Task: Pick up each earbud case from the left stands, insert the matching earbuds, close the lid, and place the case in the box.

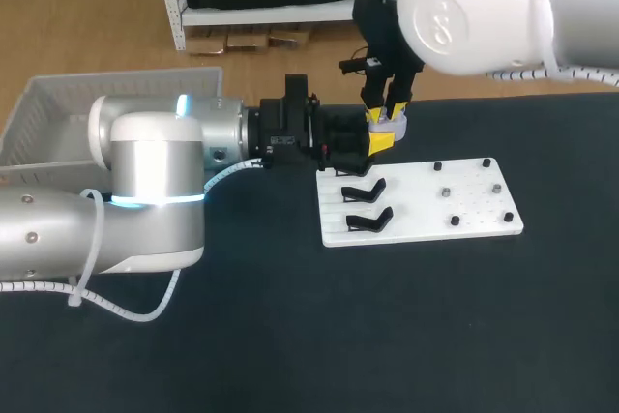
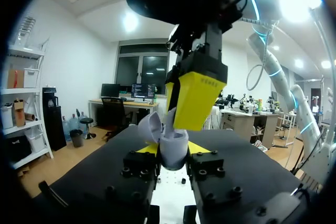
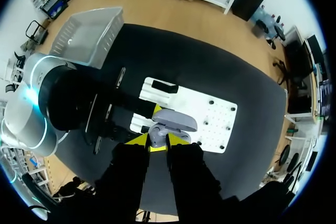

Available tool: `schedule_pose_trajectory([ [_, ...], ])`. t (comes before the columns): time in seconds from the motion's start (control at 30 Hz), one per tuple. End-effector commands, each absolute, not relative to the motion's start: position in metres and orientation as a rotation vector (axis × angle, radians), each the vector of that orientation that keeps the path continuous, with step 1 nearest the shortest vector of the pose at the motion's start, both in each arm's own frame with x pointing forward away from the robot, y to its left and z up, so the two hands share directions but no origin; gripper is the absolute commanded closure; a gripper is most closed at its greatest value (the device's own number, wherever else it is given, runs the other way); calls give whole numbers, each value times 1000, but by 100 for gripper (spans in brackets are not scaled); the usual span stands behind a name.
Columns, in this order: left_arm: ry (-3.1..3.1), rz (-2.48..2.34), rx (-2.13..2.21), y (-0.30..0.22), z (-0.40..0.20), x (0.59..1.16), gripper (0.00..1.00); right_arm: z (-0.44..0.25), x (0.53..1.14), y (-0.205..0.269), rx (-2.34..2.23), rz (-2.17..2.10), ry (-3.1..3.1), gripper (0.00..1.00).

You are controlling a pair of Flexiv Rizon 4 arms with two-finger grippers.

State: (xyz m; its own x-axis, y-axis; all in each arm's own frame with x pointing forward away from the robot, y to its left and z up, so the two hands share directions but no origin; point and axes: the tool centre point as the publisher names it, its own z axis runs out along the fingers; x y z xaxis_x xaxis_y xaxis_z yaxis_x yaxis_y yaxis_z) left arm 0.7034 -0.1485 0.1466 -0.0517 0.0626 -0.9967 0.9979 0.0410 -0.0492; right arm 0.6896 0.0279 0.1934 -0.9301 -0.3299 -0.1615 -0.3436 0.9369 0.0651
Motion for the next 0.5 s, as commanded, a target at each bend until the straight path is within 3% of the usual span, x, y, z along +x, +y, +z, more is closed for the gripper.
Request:
schedule_pose_trajectory([
  [0.03, 1305, -1182, 1196, -149, 145, 702, 100, 192, 689, 29, -528, 138, 2948, 100],
  [0.2, 1305, -1182, 1196, -149, 145, 702, 100, 189, 687, 30, -535, 144, 2955, 100],
  [0.27, 1305, -1182, 1196, -149, 145, 702, 100, 189, 687, 30, -537, 145, 2956, 82],
  [0.5, 1305, -1182, 1196, -149, 145, 702, 100, 193, 687, 29, -545, 147, 2948, 71],
])
